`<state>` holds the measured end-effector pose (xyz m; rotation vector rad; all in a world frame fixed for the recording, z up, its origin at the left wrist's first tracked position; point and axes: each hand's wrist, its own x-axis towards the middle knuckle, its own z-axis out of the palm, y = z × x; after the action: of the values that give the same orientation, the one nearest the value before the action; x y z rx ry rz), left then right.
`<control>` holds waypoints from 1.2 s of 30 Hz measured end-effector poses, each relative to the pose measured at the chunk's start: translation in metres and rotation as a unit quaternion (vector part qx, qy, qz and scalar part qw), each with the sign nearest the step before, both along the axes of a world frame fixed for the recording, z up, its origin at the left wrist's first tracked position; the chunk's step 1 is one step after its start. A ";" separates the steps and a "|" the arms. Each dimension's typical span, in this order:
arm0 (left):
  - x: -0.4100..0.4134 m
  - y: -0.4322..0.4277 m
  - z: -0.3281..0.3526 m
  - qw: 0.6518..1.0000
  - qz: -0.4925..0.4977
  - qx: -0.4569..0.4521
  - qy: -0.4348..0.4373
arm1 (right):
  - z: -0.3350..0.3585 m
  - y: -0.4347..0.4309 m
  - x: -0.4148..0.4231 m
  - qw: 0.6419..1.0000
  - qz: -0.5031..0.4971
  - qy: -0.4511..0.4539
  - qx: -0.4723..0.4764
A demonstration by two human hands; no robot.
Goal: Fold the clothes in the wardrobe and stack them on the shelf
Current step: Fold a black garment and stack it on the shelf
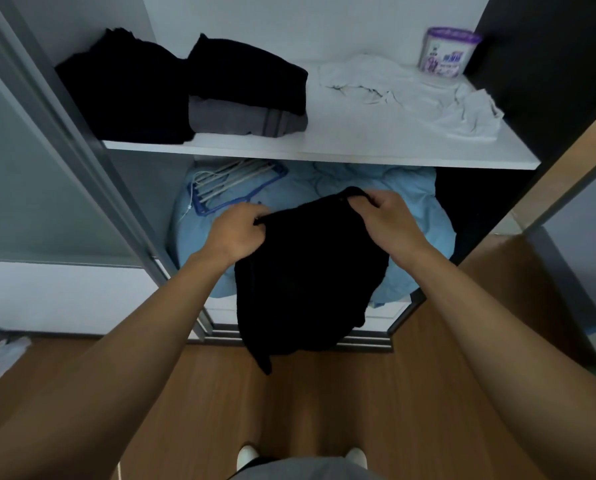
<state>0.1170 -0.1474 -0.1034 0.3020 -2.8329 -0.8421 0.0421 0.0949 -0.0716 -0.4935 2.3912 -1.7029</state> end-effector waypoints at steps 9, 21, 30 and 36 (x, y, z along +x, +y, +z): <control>0.005 -0.019 0.020 0.982 0.148 -0.001 0.114 | -0.051 0.031 -0.010 0.933 -0.036 0.079 0.349; 0.014 -0.057 -0.023 0.929 0.299 0.214 0.032 | -0.033 0.031 -0.007 0.958 0.128 -0.109 0.230; 0.028 -0.057 -0.023 0.962 0.096 0.242 -0.081 | -0.043 0.038 -0.018 0.992 -0.091 -0.078 0.034; 0.030 -0.065 -0.017 0.960 -0.071 0.248 -0.108 | -0.052 0.055 -0.016 0.960 -0.107 -0.254 -0.059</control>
<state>0.1472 -0.2124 -0.1205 0.2668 -2.8168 -1.6456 0.0259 0.1503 -0.1240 0.1853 2.0323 -1.7917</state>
